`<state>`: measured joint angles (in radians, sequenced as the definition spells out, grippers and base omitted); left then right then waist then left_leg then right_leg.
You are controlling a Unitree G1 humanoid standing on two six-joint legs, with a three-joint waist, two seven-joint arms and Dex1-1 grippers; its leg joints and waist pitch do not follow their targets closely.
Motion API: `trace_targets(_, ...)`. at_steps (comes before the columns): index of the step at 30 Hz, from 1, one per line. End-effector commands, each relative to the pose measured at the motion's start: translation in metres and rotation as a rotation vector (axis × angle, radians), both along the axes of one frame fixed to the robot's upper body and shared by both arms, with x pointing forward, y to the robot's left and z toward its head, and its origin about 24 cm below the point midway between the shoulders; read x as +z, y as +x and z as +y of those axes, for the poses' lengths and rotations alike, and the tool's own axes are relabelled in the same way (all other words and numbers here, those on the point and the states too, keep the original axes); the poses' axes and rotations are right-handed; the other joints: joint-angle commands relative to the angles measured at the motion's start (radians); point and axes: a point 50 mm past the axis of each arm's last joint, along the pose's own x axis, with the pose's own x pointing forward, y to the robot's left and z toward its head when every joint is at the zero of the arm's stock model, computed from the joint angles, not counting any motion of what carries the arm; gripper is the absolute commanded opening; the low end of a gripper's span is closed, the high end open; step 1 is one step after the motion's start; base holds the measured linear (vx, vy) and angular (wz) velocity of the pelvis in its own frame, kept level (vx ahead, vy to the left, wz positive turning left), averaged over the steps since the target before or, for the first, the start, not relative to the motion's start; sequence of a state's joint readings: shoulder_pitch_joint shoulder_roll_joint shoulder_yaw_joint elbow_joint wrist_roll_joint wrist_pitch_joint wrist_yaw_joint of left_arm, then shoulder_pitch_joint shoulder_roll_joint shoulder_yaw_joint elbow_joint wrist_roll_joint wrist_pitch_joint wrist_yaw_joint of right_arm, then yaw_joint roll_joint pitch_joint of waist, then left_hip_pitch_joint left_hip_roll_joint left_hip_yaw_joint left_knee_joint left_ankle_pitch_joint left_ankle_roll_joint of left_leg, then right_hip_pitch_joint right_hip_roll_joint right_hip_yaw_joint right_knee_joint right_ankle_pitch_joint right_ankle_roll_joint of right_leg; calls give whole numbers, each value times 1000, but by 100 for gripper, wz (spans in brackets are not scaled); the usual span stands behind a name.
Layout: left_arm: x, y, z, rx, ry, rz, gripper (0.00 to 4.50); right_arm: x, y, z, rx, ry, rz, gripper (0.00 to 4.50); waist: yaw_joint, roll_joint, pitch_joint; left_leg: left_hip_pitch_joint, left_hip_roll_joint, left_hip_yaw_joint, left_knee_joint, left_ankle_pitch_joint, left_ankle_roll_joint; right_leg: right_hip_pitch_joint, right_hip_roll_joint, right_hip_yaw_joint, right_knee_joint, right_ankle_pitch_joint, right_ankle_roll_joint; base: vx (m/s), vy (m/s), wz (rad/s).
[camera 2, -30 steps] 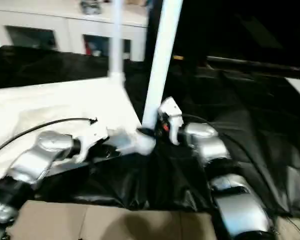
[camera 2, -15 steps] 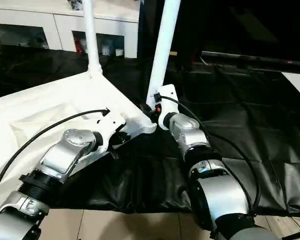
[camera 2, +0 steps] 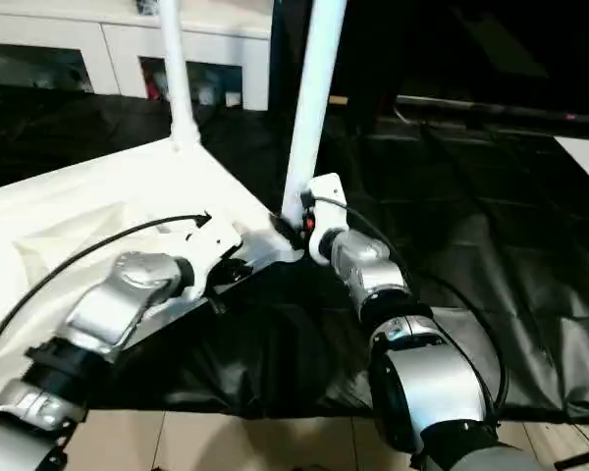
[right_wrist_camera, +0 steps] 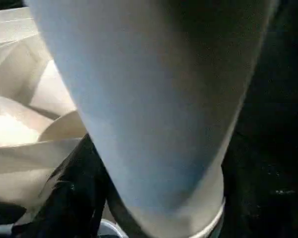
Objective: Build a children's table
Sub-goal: Rotate leg to tighten
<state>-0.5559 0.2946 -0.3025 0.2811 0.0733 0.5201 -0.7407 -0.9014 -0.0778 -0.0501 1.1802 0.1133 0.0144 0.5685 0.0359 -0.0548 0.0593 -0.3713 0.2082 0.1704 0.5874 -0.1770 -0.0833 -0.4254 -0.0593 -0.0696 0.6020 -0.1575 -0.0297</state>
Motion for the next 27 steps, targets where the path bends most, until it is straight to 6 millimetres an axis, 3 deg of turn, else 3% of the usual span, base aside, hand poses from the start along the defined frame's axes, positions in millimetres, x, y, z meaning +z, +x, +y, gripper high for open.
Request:
trace_targets(1, 33, 0, -20, -128, -75, -147, 0, -4, -3, 3, 42, 6, 21, 349, 4, 16, -77, 9, 23, 4, -60, -147, 42, 70, -71, 47, -49, -100, -256, 0, 0, 0)
trace_targets(6, 30, -2, -14, -149, -58, -134, 0, 1, -3, -5, 92, -16, -5, 392, 8, 19, -77, 10, 25, 5, -59, -140, 45, 70, -71, 47, -46, -79, -265, 0, 0, 0)
trace_targets(7, 30, -3, -13, -153, -55, -132, 0, 1, -3, -6, 107, -21, -7, 392, 10, 24, -77, 11, 25, 4, -59, -144, 44, 71, -72, 47, -46, -84, -266, 0, 0, 0)
trace_targets(9, 29, -4, -11, -171, -48, -126, 0, 1, -5, -11, 153, -32, -10, 392, 10, 21, -77, 10, 24, 5, -59, -148, 43, 72, -72, 47, -47, -91, -265, 0, 0, 0)
trace_targets(15, 20, -11, -6, -267, -43, -89, 0, -1, -14, -26, 302, -91, -27, 392, 20, 25, -76, 10, 24, 4, -57, -154, 47, 72, -71, 47, -47, -92, -265, 0, 0, 0)
trace_targets(22, 11, -18, -1, -368, -27, -51, 0, 0, -24, -40, 443, -116, -44, 392, 28, 25, -71, 12, 26, 4, -57, -204, 36, 68, -68, 47, -54, -172, -244, 0, 0, 0)
trace_targets(26, 7, -22, 6, -424, -10, -33, 0, 0, -33, -47, 532, -119, -48, 392, 27, 22, -71, 11, 24, 2, -57, -220, 29, 68, -70, 47, -59, -232, -215, 0, 0, 0)
trace_targets(27, 6, -24, 7, -436, -15, -25, 0, -1, -36, -49, 554, -119, -41, 375, 28, 23, -72, 11, 24, 2, -56, -215, 31, 69, -70, 48, -59, -225, -216, 0, 0, 0)
